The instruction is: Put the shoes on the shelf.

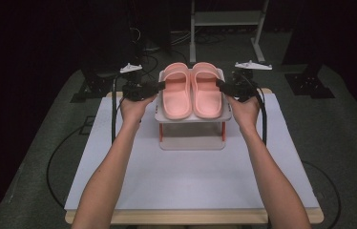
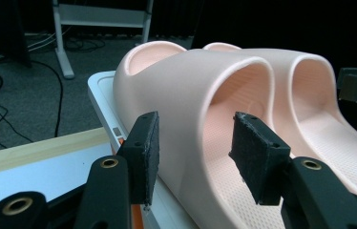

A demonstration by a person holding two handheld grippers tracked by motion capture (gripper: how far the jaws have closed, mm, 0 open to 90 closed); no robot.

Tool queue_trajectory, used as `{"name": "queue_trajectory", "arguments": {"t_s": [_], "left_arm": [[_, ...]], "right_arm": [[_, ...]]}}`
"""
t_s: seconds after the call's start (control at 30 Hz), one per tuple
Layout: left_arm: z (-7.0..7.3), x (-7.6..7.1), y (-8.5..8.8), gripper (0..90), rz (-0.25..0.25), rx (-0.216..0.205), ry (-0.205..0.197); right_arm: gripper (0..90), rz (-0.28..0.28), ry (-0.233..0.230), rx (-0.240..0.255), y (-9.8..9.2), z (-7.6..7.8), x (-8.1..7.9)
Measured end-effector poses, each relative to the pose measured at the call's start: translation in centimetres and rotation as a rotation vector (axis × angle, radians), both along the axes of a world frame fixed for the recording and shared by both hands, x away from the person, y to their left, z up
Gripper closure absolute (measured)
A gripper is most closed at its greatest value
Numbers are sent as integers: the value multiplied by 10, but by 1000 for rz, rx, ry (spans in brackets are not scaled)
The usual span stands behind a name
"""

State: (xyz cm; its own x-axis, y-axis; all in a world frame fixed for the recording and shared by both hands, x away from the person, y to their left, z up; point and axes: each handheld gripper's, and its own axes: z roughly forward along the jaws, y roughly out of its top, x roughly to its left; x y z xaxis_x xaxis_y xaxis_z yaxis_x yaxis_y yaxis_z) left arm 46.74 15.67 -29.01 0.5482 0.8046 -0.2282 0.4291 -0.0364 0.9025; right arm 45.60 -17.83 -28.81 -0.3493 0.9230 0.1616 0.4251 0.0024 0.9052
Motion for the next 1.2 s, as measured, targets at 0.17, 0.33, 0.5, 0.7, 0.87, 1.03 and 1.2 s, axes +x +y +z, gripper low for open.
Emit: {"name": "queue_trajectory", "arguments": {"t_s": [0.17,0.33,0.5,0.7,0.87,1.03,1.2], "left_arm": [[1,-9,2,520,-7,8,-11],[1,-14,4,512,-15,2,-17],[0,-18,5,507,-25,2,-21],[-1,-23,6,500,-37,2,-26],[-1,-27,6,497,-48,-6,-28],[-2,-31,7,488,-56,-2,-31],[-3,-35,9,480,-59,2,-31]], "right_arm": [[493,23,-8,-1,-5,-1,-7],[484,42,-12,6,-8,0,-15],[481,56,-18,12,-12,-1,-19],[476,68,-16,17,-18,-3,-24],[476,71,-26,15,-21,-3,-30],[467,83,-31,10,-24,-3,-33],[458,90,-34,15,-28,-5,-37]]}}
